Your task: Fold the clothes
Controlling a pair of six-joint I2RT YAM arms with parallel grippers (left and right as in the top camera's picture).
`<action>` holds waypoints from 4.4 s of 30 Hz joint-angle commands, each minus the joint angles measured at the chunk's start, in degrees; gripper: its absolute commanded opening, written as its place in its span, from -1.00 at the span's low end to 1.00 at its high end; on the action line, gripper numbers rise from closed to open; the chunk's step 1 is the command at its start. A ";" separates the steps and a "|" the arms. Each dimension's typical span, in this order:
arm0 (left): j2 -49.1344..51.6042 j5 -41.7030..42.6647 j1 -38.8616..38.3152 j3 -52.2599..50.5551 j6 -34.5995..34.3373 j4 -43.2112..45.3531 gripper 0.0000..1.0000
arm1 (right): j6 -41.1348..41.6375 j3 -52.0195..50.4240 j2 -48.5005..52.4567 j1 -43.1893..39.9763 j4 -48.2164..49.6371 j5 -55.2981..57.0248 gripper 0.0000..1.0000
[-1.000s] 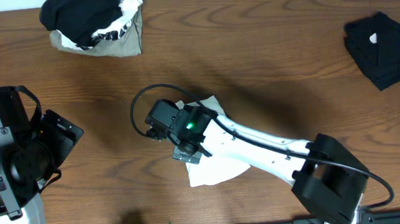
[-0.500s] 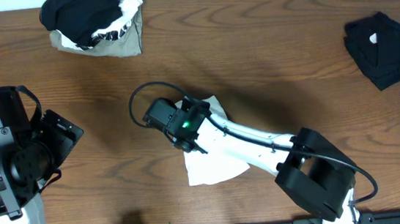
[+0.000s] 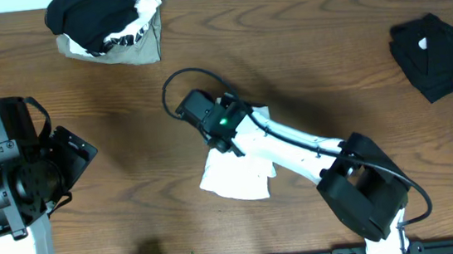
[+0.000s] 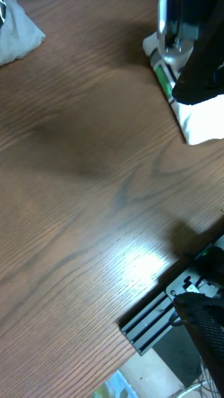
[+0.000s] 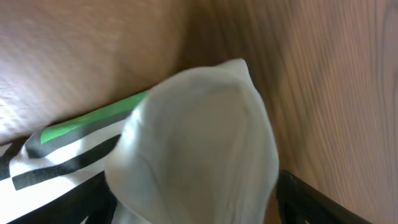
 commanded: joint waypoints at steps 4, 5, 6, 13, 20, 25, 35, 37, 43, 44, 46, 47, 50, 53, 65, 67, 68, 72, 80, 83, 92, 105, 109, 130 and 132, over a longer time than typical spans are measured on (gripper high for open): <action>1.40 -0.94 0.35 -0.44 0.79 0.17 0.96 | 5.53 1.92 0.26 -0.79 -0.76 1.92 0.57; 1.49 -0.94 0.35 -0.44 0.79 0.17 0.96 | 6.78 2.36 0.26 -0.79 -1.25 2.51 0.58; 1.62 -0.94 0.35 -0.44 0.79 0.17 0.96 | 8.35 3.04 0.26 -0.79 -2.12 3.45 0.59; 1.81 -0.94 0.35 -0.44 0.79 0.28 0.96 | 21.40 9.25 0.26 -1.14 -11.85 5.22 0.68; 1.81 -0.92 0.35 -0.44 0.79 0.31 0.96 | 18.49 7.63 0.42 -2.16 -13.31 -7.78 0.63; 1.81 -0.92 0.35 -0.44 0.98 0.13 0.96 | 18.58 3.98 0.42 -2.58 -11.56 -7.78 0.64; 1.81 -0.92 0.35 -0.44 0.98 0.15 0.96 | 20.41 2.47 0.42 -5.29 -9.94 -7.69 0.48; 1.81 -0.92 0.35 -0.44 0.96 0.15 0.96 | 21.46 2.47 0.42 -5.95 -9.49 -7.69 0.35; 1.81 -0.92 0.35 -0.44 0.98 0.17 0.96 | 22.77 2.47 0.39 -7.26 -9.35 -7.65 -0.04; 1.81 -0.92 0.35 -0.44 0.96 0.17 0.96 | 23.39 2.47 0.39 -7.43 -9.38 -7.67 -0.09; 1.81 -0.92 0.35 -0.44 0.98 0.15 0.96 | 24.94 2.49 0.39 -7.89 -9.33 -7.67 -0.19; 1.81 -0.92 0.35 -0.44 0.98 0.15 0.96 | 25.51 2.49 0.39 -8.04 -9.29 -7.67 -0.29; 1.81 -0.92 0.35 -0.44 0.98 0.15 0.96 | 25.73 2.49 0.39 -8.61 -9.31 -7.63 -0.57; 1.81 -0.92 0.35 -0.44 0.98 0.15 0.96 | 27.32 2.64 0.37 -9.18 -9.84 -6.78 -0.58; 1.81 -0.92 0.35 -0.44 0.98 0.17 0.96 | 35.32 3.52 -1.14 -15.67 -14.49 -11.15 -0.81; 1.81 -0.92 0.35 -0.44 0.98 0.17 0.96 | 37.73 3.52 -1.14 -16.90 -15.63 -11.63 -0.80; 1.81 -0.92 0.35 -0.44 0.98 0.17 0.96 | 37.90 3.52 -1.14 -17.35 -15.93 -12.13 -0.80; 1.81 -0.92 0.35 -0.44 0.98 0.17 0.96 | 41.16 3.52 -1.16 -19.32 -18.40 -12.83 -0.75; 1.81 -0.92 0.35 -0.44 1.01 0.15 0.96 | 49.24 3.63 -2.01 -23.17 -23.63 -11.47 -0.79; 1.81 -0.92 0.35 -0.44 1.01 0.15 0.96 | 49.96 3.65 -3.13 -24.50 -25.27 -9.27 -0.69; 1.81 -0.92 0.35 -0.44 1.01 0.15 0.96 | 52.70 3.65 -5.68 -28.83 -30.42 -6.78 -0.25; 1.81 -0.92 0.35 -0.44 1.18 0.15 0.96 | 53.22 3.65 -6.10 -32.54 -41.57 -11.45 -0.24; 1.81 -0.92 0.35 -0.44 1.20 0.13 0.96 | 47.91 3.65 -8.98 -32.48 -38.18 -20.68 -0.22; 1.81 -0.92 0.35 -0.44 1.86 -0.90 0.96 | 60.52 -7.19 -13.16 -18.29 -26.34 -30.82 -0.22; 1.81 -0.90 0.35 -0.44 1.81 -0.72 0.96 | 60.85 -8.00 -13.16 -18.21 -25.90 -31.80 -0.24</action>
